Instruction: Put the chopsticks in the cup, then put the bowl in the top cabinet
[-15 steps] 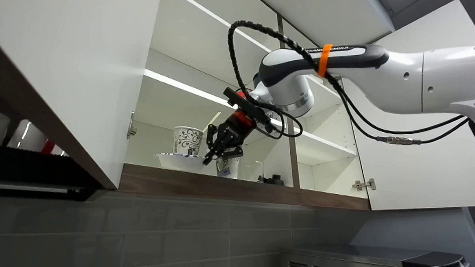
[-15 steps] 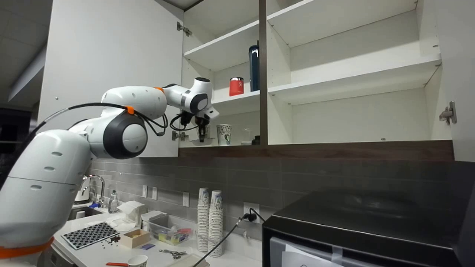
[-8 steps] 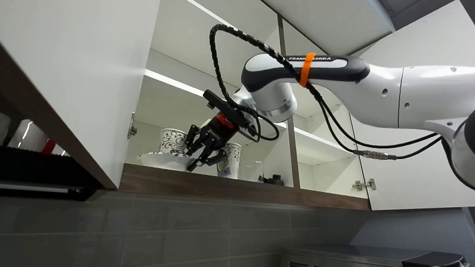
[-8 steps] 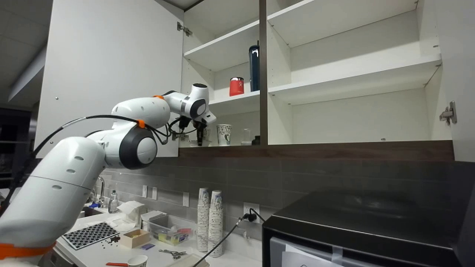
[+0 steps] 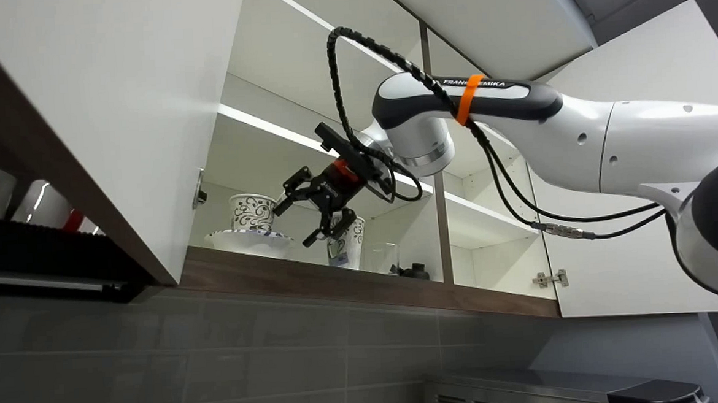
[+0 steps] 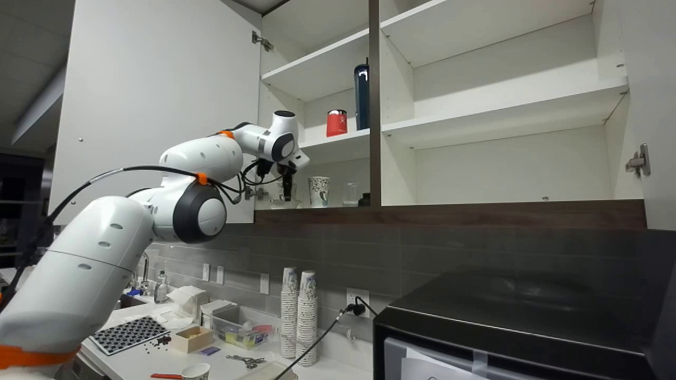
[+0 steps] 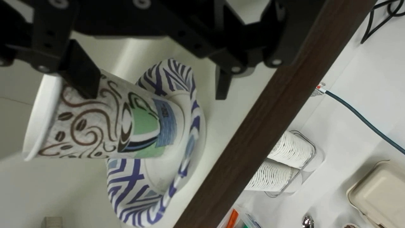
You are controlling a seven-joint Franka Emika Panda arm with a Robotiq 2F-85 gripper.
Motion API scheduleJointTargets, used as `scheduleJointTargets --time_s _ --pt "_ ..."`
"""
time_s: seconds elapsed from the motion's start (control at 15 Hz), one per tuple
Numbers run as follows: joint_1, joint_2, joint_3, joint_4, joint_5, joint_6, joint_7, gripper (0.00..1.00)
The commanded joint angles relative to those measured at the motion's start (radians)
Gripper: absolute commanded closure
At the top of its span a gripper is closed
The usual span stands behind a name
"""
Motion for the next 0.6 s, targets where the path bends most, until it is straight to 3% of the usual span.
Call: scheduleJointTargets --time_s 0.0,0.53 --pt "-0.035 0.004 0.015 0.037 0.049 -0.049 -0.022 0.0" --pt "-0.165 -0.08 0.057 -0.012 0.273 -0.161 -0.195 0.0"
